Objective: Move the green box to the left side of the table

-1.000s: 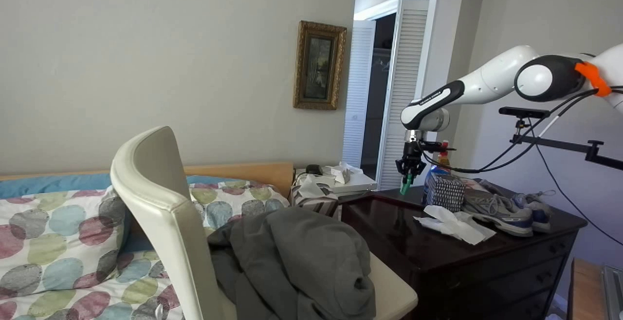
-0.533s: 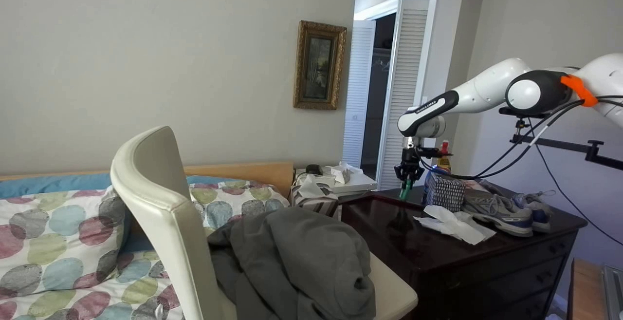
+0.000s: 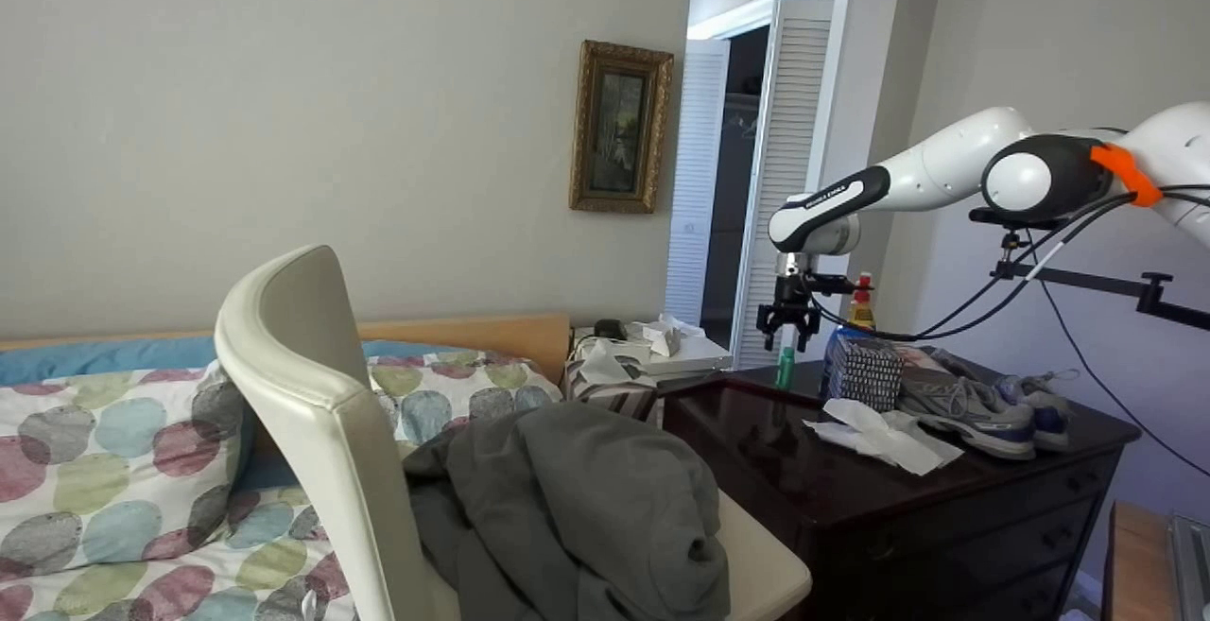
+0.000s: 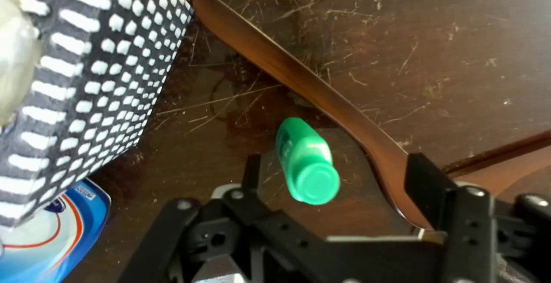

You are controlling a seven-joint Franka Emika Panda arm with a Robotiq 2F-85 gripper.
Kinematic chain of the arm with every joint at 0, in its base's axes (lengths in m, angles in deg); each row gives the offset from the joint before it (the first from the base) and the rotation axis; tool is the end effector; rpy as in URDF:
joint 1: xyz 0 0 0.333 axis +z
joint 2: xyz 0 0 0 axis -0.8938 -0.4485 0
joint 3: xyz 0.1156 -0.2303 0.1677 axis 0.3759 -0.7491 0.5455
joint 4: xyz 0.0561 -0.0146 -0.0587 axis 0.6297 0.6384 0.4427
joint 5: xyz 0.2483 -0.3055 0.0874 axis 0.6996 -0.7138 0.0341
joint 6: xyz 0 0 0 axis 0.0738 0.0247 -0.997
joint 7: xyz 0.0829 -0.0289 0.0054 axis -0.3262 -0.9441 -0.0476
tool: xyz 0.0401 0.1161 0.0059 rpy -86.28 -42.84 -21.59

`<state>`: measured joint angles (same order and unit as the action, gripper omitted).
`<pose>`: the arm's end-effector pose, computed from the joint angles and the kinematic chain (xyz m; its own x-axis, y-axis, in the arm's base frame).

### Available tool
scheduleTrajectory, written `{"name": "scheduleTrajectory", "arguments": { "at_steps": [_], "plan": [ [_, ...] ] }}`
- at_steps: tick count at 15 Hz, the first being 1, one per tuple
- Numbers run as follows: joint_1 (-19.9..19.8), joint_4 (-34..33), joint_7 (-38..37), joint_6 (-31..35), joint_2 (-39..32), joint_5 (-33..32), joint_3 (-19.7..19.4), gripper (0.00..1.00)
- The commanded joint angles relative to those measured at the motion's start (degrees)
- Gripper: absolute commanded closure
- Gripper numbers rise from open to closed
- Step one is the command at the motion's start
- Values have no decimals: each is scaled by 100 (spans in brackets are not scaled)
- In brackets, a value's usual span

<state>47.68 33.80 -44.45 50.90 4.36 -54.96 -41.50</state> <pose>0.6945 -0.2767 0.1900 0.8339 -0.5392 -0.1176 -0.5471 -0.8357 -0.0475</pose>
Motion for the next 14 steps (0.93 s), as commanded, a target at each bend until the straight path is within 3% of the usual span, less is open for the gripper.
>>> {"name": "scheduleTrajectory", "arguments": {
  "at_steps": [1,7,14],
  "plan": [
    [416,1124,-427,122,1127,-127,-185,0],
    [929,2483,-621,934,2596,-1022,-247,0],
    [1280,4337,-698,2600,4140,-1963,-177,0]
  ]
}}
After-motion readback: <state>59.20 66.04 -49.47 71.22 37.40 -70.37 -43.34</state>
